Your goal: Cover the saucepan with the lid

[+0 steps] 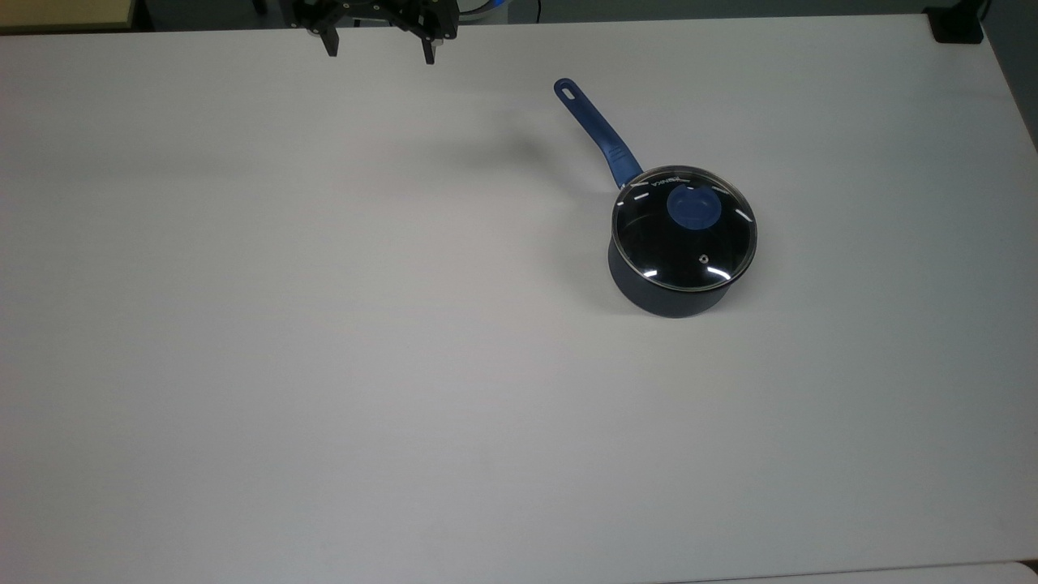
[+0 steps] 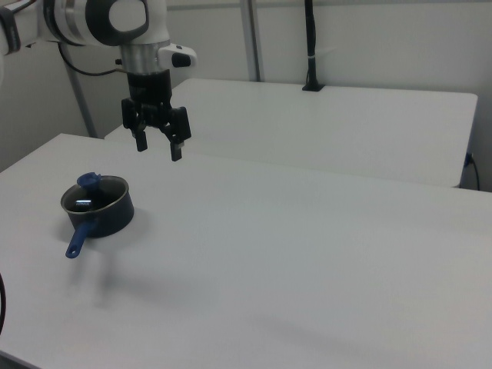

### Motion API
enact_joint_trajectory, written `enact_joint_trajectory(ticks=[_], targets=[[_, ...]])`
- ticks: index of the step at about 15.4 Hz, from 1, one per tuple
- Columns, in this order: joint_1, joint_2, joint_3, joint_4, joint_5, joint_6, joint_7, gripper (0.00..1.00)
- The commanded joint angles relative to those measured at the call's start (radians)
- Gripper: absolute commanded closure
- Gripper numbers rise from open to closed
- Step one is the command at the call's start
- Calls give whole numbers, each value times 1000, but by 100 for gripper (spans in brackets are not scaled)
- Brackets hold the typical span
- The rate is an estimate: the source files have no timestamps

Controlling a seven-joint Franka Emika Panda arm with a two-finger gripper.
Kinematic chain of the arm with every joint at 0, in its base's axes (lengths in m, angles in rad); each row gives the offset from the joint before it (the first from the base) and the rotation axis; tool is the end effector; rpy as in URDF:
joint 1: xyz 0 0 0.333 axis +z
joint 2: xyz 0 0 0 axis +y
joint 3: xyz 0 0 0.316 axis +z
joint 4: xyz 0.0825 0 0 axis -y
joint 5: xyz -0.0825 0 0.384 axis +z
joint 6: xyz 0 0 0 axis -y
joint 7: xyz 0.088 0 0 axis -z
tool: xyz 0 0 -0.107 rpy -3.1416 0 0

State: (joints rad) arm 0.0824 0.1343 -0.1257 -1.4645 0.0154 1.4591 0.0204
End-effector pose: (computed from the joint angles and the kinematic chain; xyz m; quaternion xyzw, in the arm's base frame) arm 0.5819 -0.0185 0.5892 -0.9971 0.0315 0.0693 0.0001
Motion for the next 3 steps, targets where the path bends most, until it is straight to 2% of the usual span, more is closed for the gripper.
enact_joint_trajectory(ticks=[1,3], targets=[[3,-16,5,-13,-32,4,-7,0],[5,-16,6,-14,-58,6,13,0]])
